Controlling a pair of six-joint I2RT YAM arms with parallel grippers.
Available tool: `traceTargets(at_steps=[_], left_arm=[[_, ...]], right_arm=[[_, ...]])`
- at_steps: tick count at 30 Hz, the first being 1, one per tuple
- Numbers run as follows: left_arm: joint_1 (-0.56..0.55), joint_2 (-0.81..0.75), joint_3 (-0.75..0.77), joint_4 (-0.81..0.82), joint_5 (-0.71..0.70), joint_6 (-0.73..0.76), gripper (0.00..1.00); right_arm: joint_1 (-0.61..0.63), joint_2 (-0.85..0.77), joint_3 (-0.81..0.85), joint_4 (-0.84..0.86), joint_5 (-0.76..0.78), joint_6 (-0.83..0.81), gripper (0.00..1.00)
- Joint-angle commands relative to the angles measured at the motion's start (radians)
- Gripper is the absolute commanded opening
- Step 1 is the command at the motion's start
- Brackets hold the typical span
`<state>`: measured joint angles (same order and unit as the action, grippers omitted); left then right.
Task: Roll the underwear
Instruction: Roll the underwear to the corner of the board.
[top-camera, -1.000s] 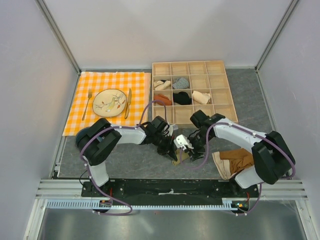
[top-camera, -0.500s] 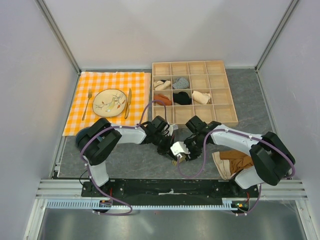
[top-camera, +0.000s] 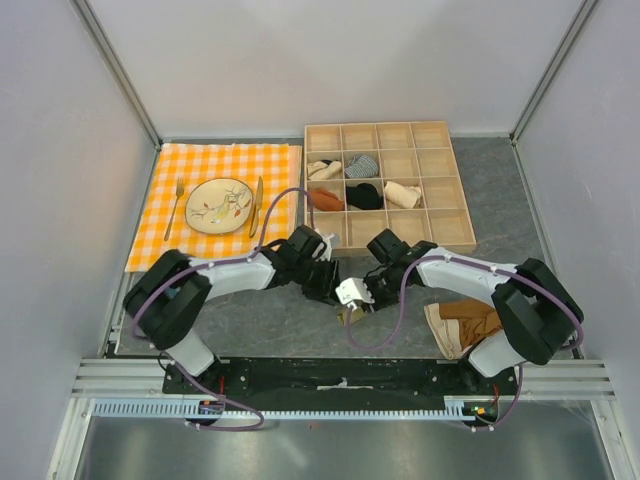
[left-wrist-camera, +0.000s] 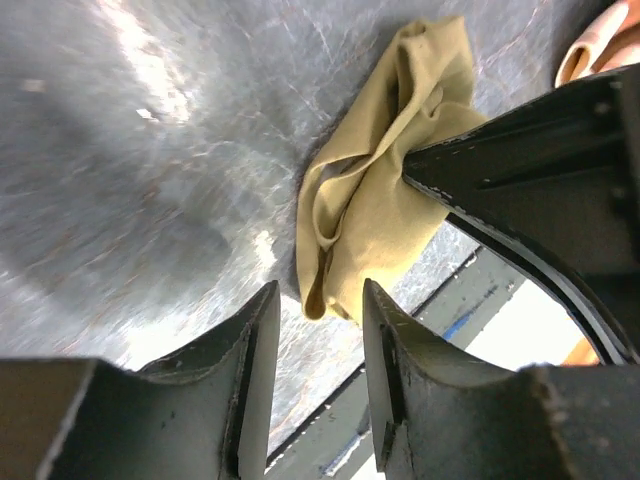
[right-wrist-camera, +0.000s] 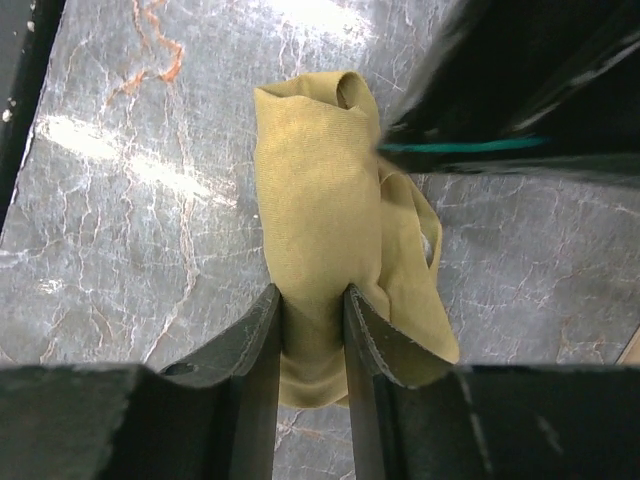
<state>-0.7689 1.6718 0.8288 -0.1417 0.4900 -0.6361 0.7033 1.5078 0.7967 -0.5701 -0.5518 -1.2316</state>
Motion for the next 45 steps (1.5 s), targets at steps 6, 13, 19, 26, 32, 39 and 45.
traceTargets(at_steps=[6, 13, 19, 26, 32, 39, 45], left_arm=[[-0.018, -0.455, -0.302, 0.223, -0.292, 0.188, 0.48], [-0.153, -0.699, -0.496, 0.441, -0.358, 0.384, 0.7], [-0.291, -0.611, -0.43, 0.413, -0.426, 0.594, 0.72], [-0.378, -0.391, -0.28, 0.39, -0.464, 0.714, 0.71], [-0.402, -0.268, -0.188, 0.358, -0.528, 0.779, 0.7], [-0.408, -0.211, -0.192, 0.381, -0.551, 0.744, 0.67], [-0.408, -0.286, -0.269, 0.454, -0.651, 0.656, 0.71]], right_arm=[[-0.037, 0.132, 0.107, -0.224, -0.17, 0.138, 0.25], [-0.097, 0.293, 0.243, -0.333, -0.235, 0.175, 0.25], [-0.114, 0.38, 0.285, -0.364, -0.208, 0.182, 0.25], [-0.125, 0.4, 0.286, -0.364, -0.206, 0.192, 0.26], [-0.126, 0.399, 0.288, -0.364, -0.206, 0.196, 0.27], [-0.126, 0.399, 0.291, -0.364, -0.208, 0.205, 0.28], [-0.126, 0.404, 0.285, -0.363, -0.208, 0.21, 0.29]])
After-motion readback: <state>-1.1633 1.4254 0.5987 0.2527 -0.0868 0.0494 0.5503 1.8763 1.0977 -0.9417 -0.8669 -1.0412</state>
